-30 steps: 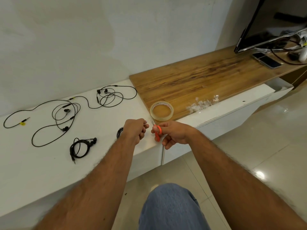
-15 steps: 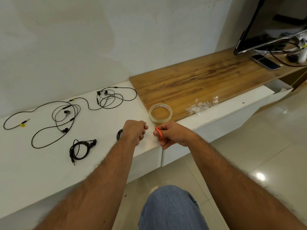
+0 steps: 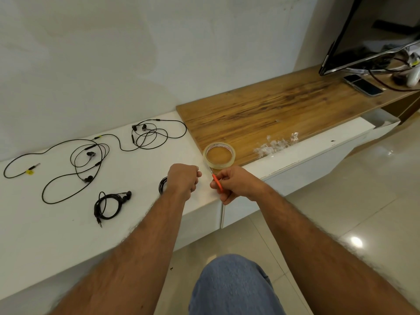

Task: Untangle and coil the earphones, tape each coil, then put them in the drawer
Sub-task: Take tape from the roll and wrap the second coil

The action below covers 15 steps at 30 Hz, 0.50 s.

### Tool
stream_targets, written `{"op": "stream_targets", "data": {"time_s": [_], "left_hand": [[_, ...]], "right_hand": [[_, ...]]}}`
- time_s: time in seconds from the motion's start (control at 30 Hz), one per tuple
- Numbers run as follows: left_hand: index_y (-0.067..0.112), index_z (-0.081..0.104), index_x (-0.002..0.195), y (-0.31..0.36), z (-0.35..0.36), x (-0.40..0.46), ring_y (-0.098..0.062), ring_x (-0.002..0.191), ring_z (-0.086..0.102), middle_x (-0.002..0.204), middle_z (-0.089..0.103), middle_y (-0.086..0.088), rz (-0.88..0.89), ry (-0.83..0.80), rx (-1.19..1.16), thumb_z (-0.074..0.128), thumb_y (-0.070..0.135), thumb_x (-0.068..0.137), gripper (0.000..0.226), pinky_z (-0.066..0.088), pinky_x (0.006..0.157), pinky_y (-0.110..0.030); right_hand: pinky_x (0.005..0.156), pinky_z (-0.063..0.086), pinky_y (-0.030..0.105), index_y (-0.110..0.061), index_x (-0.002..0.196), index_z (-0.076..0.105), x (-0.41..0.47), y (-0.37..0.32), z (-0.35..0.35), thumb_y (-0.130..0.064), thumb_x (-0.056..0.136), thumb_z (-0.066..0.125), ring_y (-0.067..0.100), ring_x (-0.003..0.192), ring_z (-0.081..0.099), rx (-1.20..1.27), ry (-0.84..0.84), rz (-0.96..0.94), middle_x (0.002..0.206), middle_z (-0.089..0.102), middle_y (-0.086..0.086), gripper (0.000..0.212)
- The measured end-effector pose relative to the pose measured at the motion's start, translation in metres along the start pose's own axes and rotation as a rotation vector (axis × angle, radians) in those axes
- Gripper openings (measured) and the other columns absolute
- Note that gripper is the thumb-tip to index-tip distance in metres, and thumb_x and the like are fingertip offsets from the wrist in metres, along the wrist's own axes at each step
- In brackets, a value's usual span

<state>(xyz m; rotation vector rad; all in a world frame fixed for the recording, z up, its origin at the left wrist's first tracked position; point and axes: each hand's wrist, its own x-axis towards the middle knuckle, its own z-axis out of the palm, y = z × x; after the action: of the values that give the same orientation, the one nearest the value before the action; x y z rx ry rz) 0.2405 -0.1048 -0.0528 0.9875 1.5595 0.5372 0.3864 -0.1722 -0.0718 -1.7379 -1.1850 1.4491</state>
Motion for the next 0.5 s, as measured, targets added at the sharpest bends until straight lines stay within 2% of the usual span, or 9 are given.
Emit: {"op": "stream_targets", "data": {"time_s": [0.17, 0.27, 0.37, 0.5], "left_hand": [[0.006, 0.062, 0.071, 0.000, -0.004, -0.001, -0.014, 0.047, 0.036, 0.071, 0.059, -0.007, 0.024, 0.022, 0.018, 0.054, 0.014, 0.091, 0.024, 0.030, 0.047, -0.023], [0.006, 0.063, 0.078, -0.003, -0.004, -0.001, -0.017, 0.052, 0.044, 0.076, 0.063, -0.008, 0.113, 0.034, 0.008, 0.051, 0.012, 0.091, 0.018, 0.035, 0.050, -0.024], [0.009, 0.062, 0.095, -0.004, -0.002, -0.003, -0.012, 0.058, 0.058, 0.089, 0.067, -0.006, 0.187, 0.039, -0.035, 0.050, 0.012, 0.094, 0.012, 0.042, 0.048, -0.023], [0.011, 0.061, 0.105, -0.004, 0.002, -0.004, -0.012, 0.060, 0.065, 0.095, 0.067, -0.005, 0.214, 0.048, -0.056, 0.049, 0.010, 0.094, 0.015, 0.044, 0.047, -0.024]], "right_hand": [[0.062, 0.062, 0.035, -0.003, 0.110, 0.066, -0.002, -0.003, 0.001, -0.011, 0.095, 0.061, 0.012, 0.054, 0.066, -0.043, 0.022, -0.001, 0.066, 0.072, -0.008, 0.018], [0.056, 0.060, 0.031, -0.002, 0.112, 0.066, -0.004, -0.007, 0.000, -0.012, 0.093, 0.064, 0.012, 0.053, 0.066, -0.119, 0.087, -0.001, 0.066, 0.072, -0.008, 0.021], [0.057, 0.061, 0.032, -0.006, 0.108, 0.069, -0.002, -0.014, 0.000, -0.021, 0.085, 0.075, 0.016, 0.057, 0.068, -0.303, 0.169, -0.001, 0.079, 0.072, 0.007, 0.028], [0.061, 0.061, 0.032, -0.011, 0.104, 0.067, -0.002, -0.027, -0.003, -0.026, 0.082, 0.078, 0.018, 0.066, 0.070, -0.650, 0.266, 0.005, 0.092, 0.069, 0.007, 0.029]]}}
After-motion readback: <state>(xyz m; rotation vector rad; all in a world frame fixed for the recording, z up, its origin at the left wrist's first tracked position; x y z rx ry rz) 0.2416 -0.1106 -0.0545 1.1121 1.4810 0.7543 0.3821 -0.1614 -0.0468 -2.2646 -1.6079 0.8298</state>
